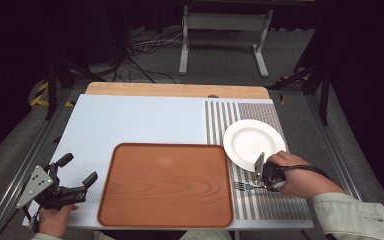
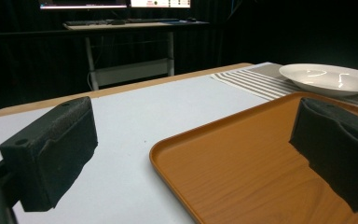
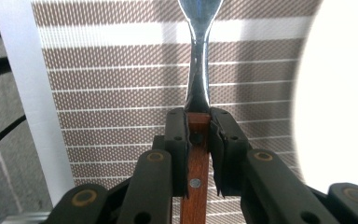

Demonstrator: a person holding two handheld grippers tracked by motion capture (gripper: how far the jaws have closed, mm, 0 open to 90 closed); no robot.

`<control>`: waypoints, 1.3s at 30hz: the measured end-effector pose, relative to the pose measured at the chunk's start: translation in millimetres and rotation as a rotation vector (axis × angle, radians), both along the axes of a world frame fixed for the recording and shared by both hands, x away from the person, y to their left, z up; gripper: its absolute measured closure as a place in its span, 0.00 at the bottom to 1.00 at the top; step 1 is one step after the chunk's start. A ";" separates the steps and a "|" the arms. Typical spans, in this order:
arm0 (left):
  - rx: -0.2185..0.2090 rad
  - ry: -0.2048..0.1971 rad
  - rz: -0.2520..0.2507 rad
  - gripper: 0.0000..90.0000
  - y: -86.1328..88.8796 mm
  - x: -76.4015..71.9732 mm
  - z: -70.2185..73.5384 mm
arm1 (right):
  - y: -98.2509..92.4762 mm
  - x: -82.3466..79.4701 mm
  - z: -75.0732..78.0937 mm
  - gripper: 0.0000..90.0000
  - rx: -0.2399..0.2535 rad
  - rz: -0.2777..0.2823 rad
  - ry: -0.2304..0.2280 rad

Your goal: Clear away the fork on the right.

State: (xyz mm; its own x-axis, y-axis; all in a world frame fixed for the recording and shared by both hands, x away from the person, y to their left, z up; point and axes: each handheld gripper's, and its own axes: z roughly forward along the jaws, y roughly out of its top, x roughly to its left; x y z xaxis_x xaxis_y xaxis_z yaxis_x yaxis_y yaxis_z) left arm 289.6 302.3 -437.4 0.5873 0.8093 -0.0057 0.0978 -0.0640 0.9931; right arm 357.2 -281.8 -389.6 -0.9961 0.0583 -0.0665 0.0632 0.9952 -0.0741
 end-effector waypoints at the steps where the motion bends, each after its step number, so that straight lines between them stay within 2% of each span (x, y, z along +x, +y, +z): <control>1: -0.001 0.000 0.000 0.01 0.0 -0.1 0.0 | 0.4 0.2 3.9 0.87 0.004 -0.001 -0.009; 8: 0.000 -0.002 0.000 0.01 0.4 -0.1 0.3 | 4.6 -1.1 25.5 0.87 0.070 -0.053 -0.060; 11: 0.001 -0.001 0.000 0.01 0.5 -0.3 0.5 | 6.0 -0.9 32.4 0.87 0.101 -0.053 -0.084; 16: 0.002 -0.001 -0.001 0.01 0.4 -0.2 0.4 | 7.5 -1.0 40.7 0.87 0.136 -0.072 -0.098; 22: 0.003 -0.002 -0.001 0.01 -0.2 -0.2 0.2 | 10.9 -3.7 54.0 0.87 0.217 -0.160 -0.115; 25: 0.002 -0.002 -0.001 0.01 -0.1 -0.1 0.2 | 12.5 -4.4 55.9 0.87 0.240 -0.183 -0.119; 27: 0.003 -0.002 -0.001 0.01 0.0 -0.1 0.3 | 15.7 -4.6 59.0 0.87 0.273 -0.229 -0.124; 28: 0.002 -0.002 -0.002 0.01 0.1 0.0 0.2 | 15.7 -4.6 59.0 0.87 0.273 -0.229 -0.124; 30: 0.000 0.000 -0.002 0.02 0.1 0.1 0.1 | 18.3 -5.0 61.3 0.87 0.309 -0.293 -0.115; 31: 0.000 0.000 -0.002 0.02 0.1 0.0 0.1 | 20.7 -4.4 63.2 0.87 0.352 -0.342 -0.091; 34: 0.003 0.000 -0.002 0.02 0.0 0.2 0.0 | 26.0 -5.6 65.4 0.87 0.379 -0.396 -0.078; 37: 0.002 0.000 -0.002 0.02 0.0 0.1 0.0 | 29.8 -6.1 67.5 0.87 0.395 -0.415 -0.079; 39: 0.002 0.000 -0.002 0.02 -0.1 0.0 0.1 | 37.2 -7.5 70.7 0.87 0.405 -0.459 -0.091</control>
State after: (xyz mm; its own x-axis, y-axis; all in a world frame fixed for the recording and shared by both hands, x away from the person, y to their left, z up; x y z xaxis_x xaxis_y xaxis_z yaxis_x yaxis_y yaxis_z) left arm 289.6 302.1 -437.3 0.5890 0.8081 -0.0040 0.0974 -0.0660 0.9931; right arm 349.7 -244.6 -318.8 -0.8547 0.5181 -0.0330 0.4801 0.8130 0.3294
